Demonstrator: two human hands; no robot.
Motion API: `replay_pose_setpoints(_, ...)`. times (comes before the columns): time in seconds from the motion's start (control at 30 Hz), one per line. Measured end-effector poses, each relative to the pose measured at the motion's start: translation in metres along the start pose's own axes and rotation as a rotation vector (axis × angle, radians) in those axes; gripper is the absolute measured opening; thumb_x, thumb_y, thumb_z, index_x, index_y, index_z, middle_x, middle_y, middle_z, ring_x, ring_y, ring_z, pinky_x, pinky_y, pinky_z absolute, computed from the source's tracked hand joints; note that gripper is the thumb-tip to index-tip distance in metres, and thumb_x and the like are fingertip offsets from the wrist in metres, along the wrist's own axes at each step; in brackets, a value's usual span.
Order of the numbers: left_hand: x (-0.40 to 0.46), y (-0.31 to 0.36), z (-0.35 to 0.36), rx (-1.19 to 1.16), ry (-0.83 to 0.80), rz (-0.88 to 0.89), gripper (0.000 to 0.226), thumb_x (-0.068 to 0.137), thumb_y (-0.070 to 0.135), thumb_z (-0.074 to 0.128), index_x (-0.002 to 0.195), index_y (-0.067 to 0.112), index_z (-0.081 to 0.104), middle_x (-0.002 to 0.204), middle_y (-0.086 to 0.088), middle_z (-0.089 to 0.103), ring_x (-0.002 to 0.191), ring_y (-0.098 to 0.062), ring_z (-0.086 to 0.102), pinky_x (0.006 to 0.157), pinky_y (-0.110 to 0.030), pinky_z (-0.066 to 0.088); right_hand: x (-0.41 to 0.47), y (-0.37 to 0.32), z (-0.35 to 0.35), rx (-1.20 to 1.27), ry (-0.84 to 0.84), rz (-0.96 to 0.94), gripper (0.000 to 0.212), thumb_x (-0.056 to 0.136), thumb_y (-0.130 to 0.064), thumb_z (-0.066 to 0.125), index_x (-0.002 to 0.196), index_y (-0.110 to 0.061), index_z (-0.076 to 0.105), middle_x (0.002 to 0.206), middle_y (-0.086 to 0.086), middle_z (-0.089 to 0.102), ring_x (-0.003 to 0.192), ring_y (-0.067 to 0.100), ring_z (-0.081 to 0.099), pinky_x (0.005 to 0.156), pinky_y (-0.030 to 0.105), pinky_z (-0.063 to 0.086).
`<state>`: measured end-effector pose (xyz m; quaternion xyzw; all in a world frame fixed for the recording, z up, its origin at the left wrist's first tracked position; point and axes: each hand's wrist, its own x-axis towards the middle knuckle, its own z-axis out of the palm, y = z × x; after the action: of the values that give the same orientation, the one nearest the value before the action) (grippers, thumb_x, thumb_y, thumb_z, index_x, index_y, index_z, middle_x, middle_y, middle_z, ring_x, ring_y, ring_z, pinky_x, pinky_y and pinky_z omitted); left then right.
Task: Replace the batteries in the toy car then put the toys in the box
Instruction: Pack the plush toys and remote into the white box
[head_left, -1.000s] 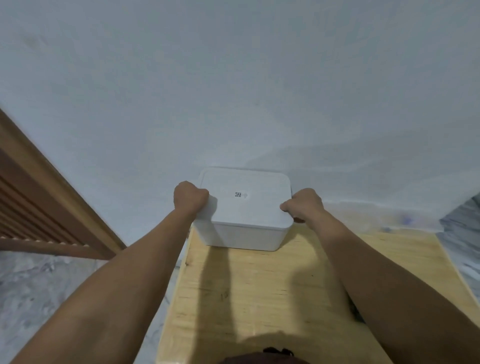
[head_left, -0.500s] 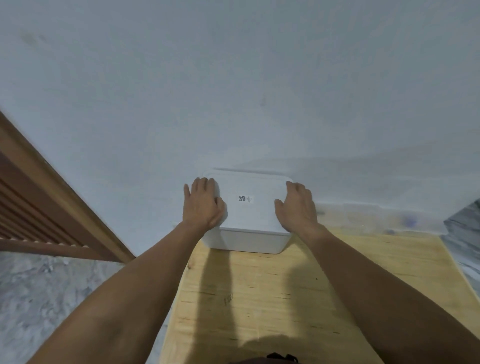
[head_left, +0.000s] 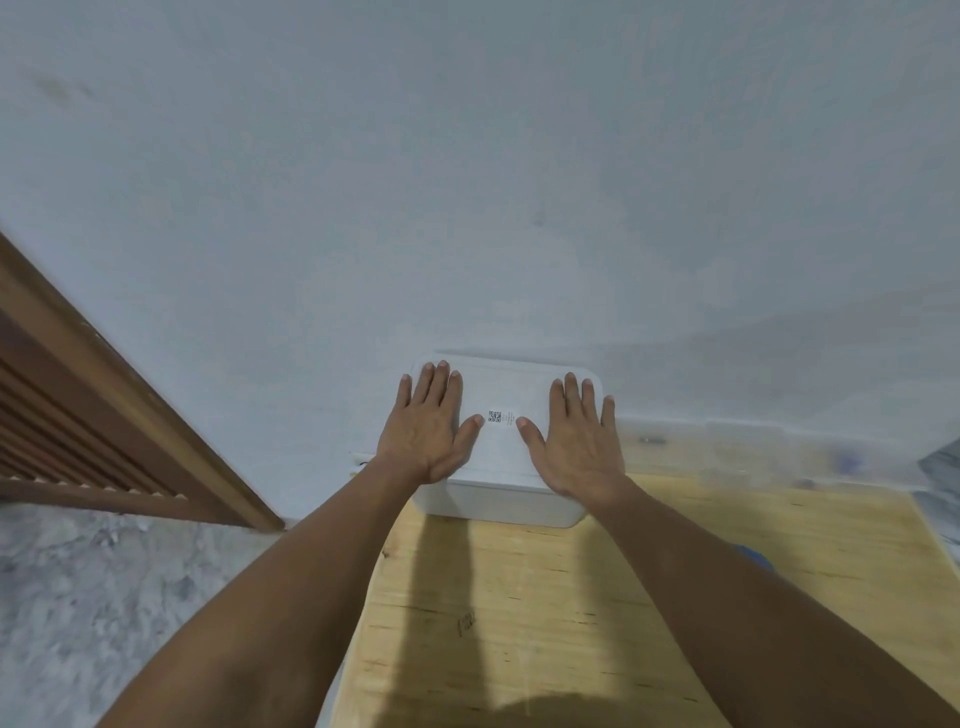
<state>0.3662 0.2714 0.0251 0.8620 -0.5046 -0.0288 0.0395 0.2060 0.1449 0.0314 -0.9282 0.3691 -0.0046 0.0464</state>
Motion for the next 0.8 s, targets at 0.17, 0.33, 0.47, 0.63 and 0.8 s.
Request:
replay_pose_setpoints(0.17, 0.002, 0.001, -0.002, 0.011, -0.037, -0.034, 0.076, 0.097, 0.055, 0.015, 0.154, 0.008, 0.0, 0.162, -0.015, -0.008, 0.149, -0.027, -0.012, 0.121, -0.043, -0.003, 0.009, 0.001, -0.001, 0.014, -0.016, 0.074, 0.086, 0.093, -0.065, 0.016, 0.153, -0.003, 0.005, 0.162, 0.014, 0.0, 0.149, 0.029, -0.005, 0.12, 0.051, 0.002)
replay_pose_setpoints(0.33, 0.004, 0.0, -0.003, -0.003, -0.031, -0.041, 0.077, 0.096, 0.053, 0.019, 0.153, 0.004, 0.007, 0.162, -0.014, 0.002, 0.15, -0.024, -0.003, 0.121, -0.041, 0.003, 0.014, 0.004, -0.002, 0.045, -0.033, 0.089, 0.083, 0.096, -0.06, 0.019, 0.153, -0.002, 0.004, 0.162, 0.014, -0.001, 0.149, 0.027, -0.005, 0.12, 0.048, 0.008)
replay_pose_setpoints(0.47, 0.005, 0.0, -0.003, -0.004, -0.022, -0.035, 0.075, 0.096, 0.051, 0.02, 0.153, 0.003, 0.009, 0.162, -0.014, 0.004, 0.15, -0.024, -0.001, 0.121, -0.042, 0.004, 0.015, 0.009, 0.0, 0.051, -0.019, 0.056, 0.082, 0.096, -0.059, 0.02, 0.153, -0.002, 0.006, 0.162, 0.014, 0.001, 0.15, 0.027, -0.002, 0.121, 0.045, 0.011)
replay_pose_setpoints(0.63, 0.004, 0.0, -0.002, -0.026, -0.01, -0.037, 0.073, 0.096, 0.05, 0.02, 0.152, 0.004, 0.011, 0.162, -0.014, 0.005, 0.15, -0.024, -0.001, 0.121, -0.042, 0.004, 0.016, 0.013, 0.005, 0.141, 0.078, 0.034, 0.071, 0.098, -0.047, 0.028, 0.149, 0.001, 0.022, 0.159, 0.016, 0.017, 0.149, 0.028, 0.009, 0.121, 0.041, 0.014)
replay_pose_setpoints(0.8, 0.003, 0.001, 0.001, -0.095, 0.069, -0.048, 0.065, 0.095, 0.047, 0.023, 0.145, 0.006, 0.027, 0.159, -0.014, 0.019, 0.149, -0.025, 0.009, 0.121, -0.043, 0.009, 0.011, 0.016, 0.008, 0.482, 0.336, 0.153, 0.041, 0.091, -0.002, 0.042, 0.129, 0.005, 0.055, 0.148, 0.015, 0.043, 0.141, 0.025, 0.035, 0.114, 0.029, 0.026)
